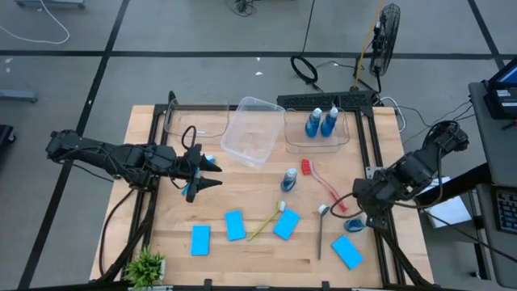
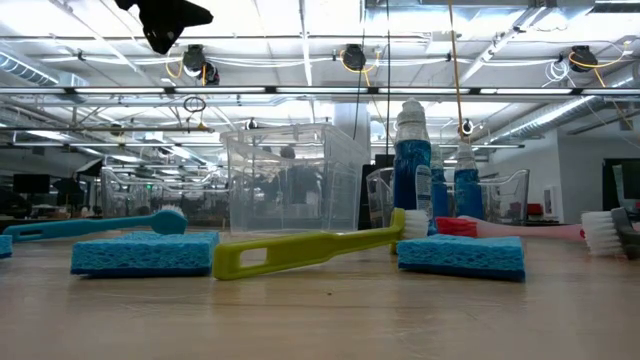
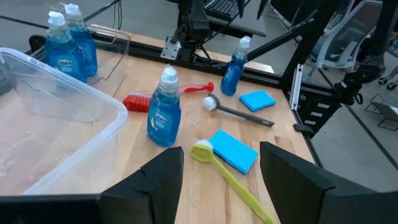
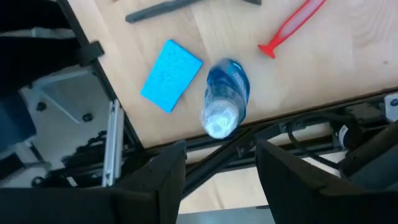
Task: Pick & Place Kitchen Sink Supplies
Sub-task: Put the blue soap dispenser into the right transparent bin
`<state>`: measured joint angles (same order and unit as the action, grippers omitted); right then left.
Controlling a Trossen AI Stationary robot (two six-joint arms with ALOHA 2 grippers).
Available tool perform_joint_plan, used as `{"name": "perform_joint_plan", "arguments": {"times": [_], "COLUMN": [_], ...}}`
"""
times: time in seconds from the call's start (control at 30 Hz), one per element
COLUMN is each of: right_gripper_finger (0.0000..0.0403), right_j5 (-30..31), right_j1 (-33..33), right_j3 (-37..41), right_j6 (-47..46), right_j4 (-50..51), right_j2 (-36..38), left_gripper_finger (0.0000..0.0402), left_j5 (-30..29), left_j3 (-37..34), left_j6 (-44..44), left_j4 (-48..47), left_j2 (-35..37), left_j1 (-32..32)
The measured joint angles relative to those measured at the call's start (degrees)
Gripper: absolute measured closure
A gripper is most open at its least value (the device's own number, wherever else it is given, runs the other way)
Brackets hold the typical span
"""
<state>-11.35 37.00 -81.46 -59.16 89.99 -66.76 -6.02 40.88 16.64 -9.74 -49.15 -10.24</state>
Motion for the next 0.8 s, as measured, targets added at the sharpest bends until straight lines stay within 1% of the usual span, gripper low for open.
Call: {"name": "perform_joint_plan", "arguments": {"times": [0.2,0.33,0.53,0.7,0.8], "right_gripper_finger": [0.0220,0.0220,0.0220,0.0222,0.0232], "right_j5": [4.0,3.6,0.6,1.1,2.6], "right_j1": [3.9,5.5,7.6,8.5,8.5], "right_j3": [0.1,2.5,9.8,12.8,13.0], "right_j6": [-0.2,0.3,1.1,0.0,0.1], "right_j4": [-0.4,-3.8,-12.9,-12.5,-11.8], "right_j2": [0.0,0.0,0.0,0.1,0.2], "left_gripper_finger": [0.0188,0.0188,0.0188,0.0188,0.0188], "left_j5": [0.0,0.0,-1.6,-3.5,-3.5], "left_j3": [0.0,0.0,0.0,0.0,0.0], "left_j6": [0.0,0.0,0.0,0.0,0.1], "left_j4": [0.0,0.0,0.1,0.1,0.1], "left_j2": [0.0,0.0,0.0,0.0,0.0], "left_j1": [0.0,0.0,0.0,0.0,0.0]}}
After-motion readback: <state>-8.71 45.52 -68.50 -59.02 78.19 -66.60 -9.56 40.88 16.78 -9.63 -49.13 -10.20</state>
